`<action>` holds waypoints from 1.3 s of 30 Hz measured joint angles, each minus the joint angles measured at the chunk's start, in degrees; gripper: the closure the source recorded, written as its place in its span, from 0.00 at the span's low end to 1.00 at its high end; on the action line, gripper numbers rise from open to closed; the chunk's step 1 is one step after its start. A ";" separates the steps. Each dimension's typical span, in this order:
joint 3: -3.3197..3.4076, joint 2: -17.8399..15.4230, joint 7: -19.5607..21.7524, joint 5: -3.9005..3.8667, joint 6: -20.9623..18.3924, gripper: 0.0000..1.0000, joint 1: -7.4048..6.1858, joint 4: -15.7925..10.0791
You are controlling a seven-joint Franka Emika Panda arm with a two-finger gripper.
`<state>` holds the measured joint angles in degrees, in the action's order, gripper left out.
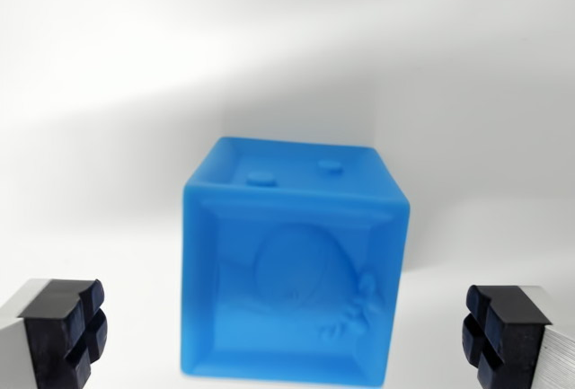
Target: Stack cube
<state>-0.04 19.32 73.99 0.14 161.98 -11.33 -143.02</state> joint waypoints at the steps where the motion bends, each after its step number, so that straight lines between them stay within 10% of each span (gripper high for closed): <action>1: 0.02 0.79 0.00 0.00 0.57 0.00 0.00 0.14; 16: 0.03 7.02 0.00 0.00 5.30 0.00 0.00 1.80; 17: 0.03 7.10 0.00 0.00 5.34 1.00 0.00 1.83; 39: 0.03 7.12 0.00 0.00 5.37 1.00 0.00 1.86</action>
<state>-0.01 26.44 73.99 0.14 167.35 -11.33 -141.16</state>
